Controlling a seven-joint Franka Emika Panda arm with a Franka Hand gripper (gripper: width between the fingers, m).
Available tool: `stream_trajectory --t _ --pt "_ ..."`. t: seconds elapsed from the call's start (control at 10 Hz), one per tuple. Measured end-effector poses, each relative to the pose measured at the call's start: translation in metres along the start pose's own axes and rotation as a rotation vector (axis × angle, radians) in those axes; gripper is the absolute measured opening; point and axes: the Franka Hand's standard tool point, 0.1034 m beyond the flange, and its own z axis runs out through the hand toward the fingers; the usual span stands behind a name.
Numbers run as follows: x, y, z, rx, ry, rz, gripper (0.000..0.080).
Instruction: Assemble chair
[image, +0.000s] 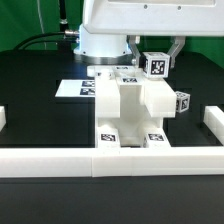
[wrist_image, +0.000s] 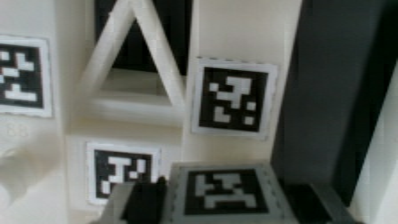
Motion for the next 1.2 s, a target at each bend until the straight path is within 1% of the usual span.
stream_trajectory --t 0.8,0.9,1.2 --pt "-0.0001 0.0001 0.0001 0.002 0.001 0.04 0.0282" --pt "-0.0001 0.0001 0.0003 0.003 0.003 0.105 0.0284" --pt "0.0003 -0.002 0.0009 0.035 0.007 0.546 0.0284"
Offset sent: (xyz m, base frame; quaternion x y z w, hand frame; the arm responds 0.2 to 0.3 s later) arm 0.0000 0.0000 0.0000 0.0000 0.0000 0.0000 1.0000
